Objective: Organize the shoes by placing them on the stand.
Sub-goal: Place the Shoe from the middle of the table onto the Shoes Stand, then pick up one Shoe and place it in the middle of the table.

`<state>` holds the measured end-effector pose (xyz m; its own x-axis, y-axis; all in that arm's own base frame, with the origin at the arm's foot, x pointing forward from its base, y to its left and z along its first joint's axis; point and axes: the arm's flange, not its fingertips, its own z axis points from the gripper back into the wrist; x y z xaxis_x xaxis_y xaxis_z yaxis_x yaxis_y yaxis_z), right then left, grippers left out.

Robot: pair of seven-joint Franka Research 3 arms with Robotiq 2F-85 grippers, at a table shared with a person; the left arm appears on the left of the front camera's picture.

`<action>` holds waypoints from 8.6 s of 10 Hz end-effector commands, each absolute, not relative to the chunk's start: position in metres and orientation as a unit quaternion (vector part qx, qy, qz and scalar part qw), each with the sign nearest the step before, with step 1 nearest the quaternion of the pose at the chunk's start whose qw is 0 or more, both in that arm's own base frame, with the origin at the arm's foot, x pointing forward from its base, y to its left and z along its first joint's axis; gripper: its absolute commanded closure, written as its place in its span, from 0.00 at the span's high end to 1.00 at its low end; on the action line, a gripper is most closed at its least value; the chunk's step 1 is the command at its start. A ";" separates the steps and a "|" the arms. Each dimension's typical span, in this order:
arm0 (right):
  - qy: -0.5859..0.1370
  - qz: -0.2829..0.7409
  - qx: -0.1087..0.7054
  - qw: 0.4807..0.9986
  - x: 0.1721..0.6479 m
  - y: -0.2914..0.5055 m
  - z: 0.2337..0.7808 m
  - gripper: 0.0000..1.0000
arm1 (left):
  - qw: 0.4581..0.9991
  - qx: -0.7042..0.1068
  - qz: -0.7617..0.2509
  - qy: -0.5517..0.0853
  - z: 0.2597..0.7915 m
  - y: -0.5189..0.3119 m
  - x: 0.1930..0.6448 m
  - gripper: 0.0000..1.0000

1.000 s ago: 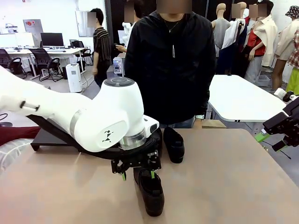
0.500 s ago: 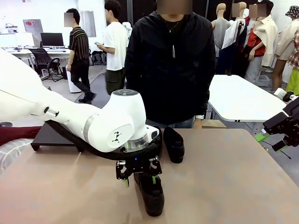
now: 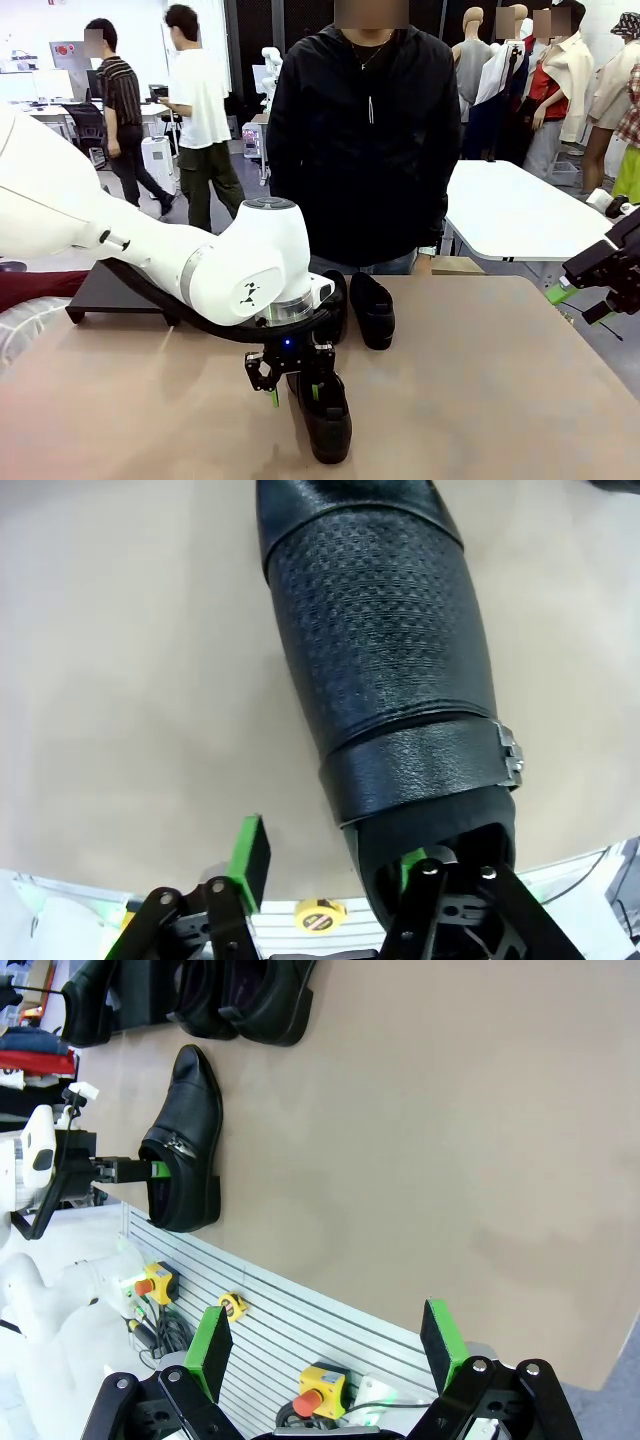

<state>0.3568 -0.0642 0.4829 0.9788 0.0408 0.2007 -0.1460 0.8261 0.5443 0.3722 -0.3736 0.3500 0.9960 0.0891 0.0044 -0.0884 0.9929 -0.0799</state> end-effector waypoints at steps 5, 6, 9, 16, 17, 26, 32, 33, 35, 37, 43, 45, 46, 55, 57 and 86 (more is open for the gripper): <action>-0.088 0.046 0.294 0.951 0.356 -0.065 0.486 1.00 | 0.998 -0.027 0.046 -0.013 0.354 -0.386 0.374 0.00; -0.088 0.046 0.294 0.951 0.356 -0.065 0.486 1.00 | 0.999 -0.025 0.038 -0.025 0.358 -0.389 0.370 0.00; -0.088 0.046 0.294 0.951 0.356 -0.065 0.486 1.00 | 0.998 -0.037 0.003 -0.058 0.388 -0.393 0.354 0.00; -0.088 0.046 0.294 0.951 0.356 -0.065 0.486 1.00 | 0.977 -0.058 -0.132 -0.157 0.489 -0.384 0.249 0.00; -0.088 0.046 0.294 0.951 0.356 -0.065 0.486 1.00 | 0.977 -0.058 -0.132 -0.157 0.489 -0.384 0.249 0.00; -0.088 0.046 0.294 0.951 0.356 -0.065 0.486 1.00 | 0.967 -0.095 -0.021 -0.235 0.550 -0.267 0.404 0.00; -0.088 0.046 0.294 0.951 0.356 -0.065 0.486 1.00 | 0.958 -0.025 0.031 -0.284 0.505 -0.234 0.561 0.00; -0.088 0.046 0.294 0.951 0.356 -0.065 0.486 1.00 | 0.959 -0.024 0.028 -0.281 0.493 -0.234 0.571 0.00; -0.088 0.046 0.294 0.951 0.356 -0.065 0.486 1.00 | 0.962 -0.015 0.033 -0.272 0.477 -0.233 0.578 0.00; -0.088 0.046 0.294 0.951 0.356 -0.065 0.486 1.00 | 0.963 0.001 0.036 -0.266 0.467 -0.234 0.581 0.00; -0.088 0.046 0.294 0.951 0.356 -0.065 0.486 1.00 | 0.961 0.013 0.048 -0.272 0.459 -0.236 0.582 1.00; -0.088 0.046 0.294 0.951 0.356 -0.065 0.486 1.00 | 0.954 0.010 0.051 -0.295 0.465 -0.240 0.576 1.00; -0.088 0.046 0.294 0.951 0.356 -0.065 0.486 1.00 | 0.952 0.006 0.050 -0.303 0.471 -0.243 0.571 1.00; -0.088 0.046 0.294 0.951 0.356 -0.065 0.486 1.00 | 0.969 -0.175 -0.061 -0.166 0.548 -0.238 0.363 1.00; -0.088 0.046 0.294 0.951 0.356 -0.065 0.486 1.00 | 0.968 -0.153 -0.116 -0.162 0.556 -0.200 0.326 1.00; -0.062 0.158 0.069 0.983 0.488 0.268 0.496 1.00 | 0.922 -0.259 -0.154 -0.243 0.577 -0.026 0.336 1.00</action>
<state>0.4565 0.2677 0.5031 0.9253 0.3360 0.1760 -0.3701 0.9012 0.2256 0.3353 -0.0276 0.5738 0.8283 -0.1601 0.5369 0.4134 0.8214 -0.3929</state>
